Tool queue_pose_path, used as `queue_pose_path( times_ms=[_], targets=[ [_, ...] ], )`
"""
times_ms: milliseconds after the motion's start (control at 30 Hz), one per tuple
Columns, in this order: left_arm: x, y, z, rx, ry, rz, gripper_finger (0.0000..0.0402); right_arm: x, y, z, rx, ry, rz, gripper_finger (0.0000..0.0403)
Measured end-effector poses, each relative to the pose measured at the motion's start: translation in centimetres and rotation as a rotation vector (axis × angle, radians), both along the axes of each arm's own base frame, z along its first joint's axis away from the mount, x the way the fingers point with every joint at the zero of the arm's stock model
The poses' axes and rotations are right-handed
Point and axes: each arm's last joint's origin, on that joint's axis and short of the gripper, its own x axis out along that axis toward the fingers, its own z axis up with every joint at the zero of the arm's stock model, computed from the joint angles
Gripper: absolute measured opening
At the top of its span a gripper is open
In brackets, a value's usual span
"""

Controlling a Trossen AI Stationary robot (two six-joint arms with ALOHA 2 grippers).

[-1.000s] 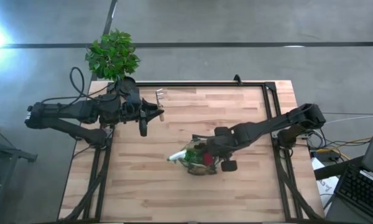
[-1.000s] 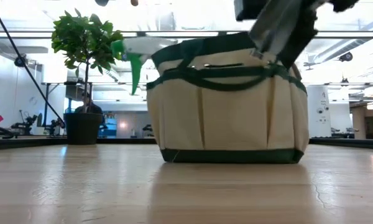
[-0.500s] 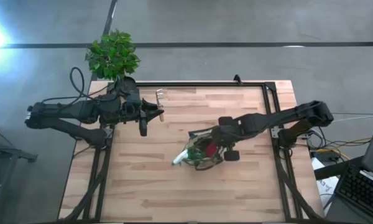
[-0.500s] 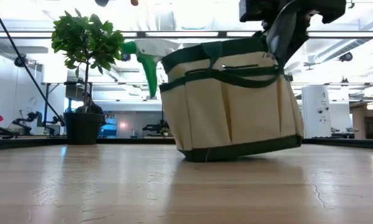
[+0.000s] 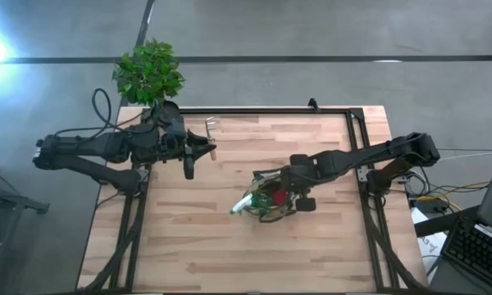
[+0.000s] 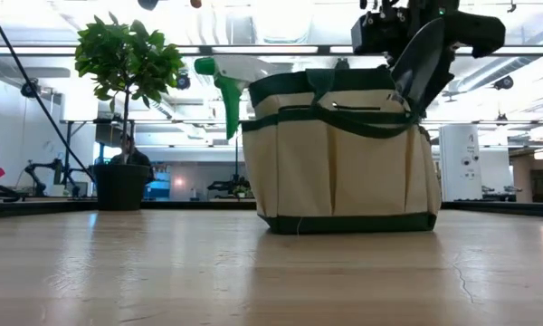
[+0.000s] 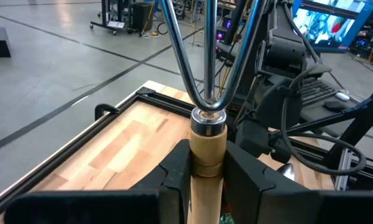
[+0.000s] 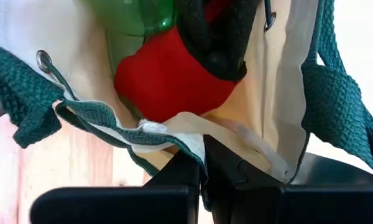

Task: Pick & Place Garden tools in Gardening bag
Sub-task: Put the hand rake into the gardening bag

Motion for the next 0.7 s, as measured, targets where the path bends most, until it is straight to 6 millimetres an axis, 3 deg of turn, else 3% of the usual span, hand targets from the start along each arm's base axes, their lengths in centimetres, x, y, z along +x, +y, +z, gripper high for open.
queue_pose_path(
  times_ms=[367,700],
  targets=[
    [0.01,-0.02,0.0,-0.002,0.0,-0.007,0.0074,0.28,0.11,0.65,0.003,-0.024,0.002,0.0021],
    [0.02,-0.05,-0.01,-0.003,0.001,-0.018,0.0074,0.18,0.21,0.62,0.014,-0.016,-0.033,0.0121]
  ],
)
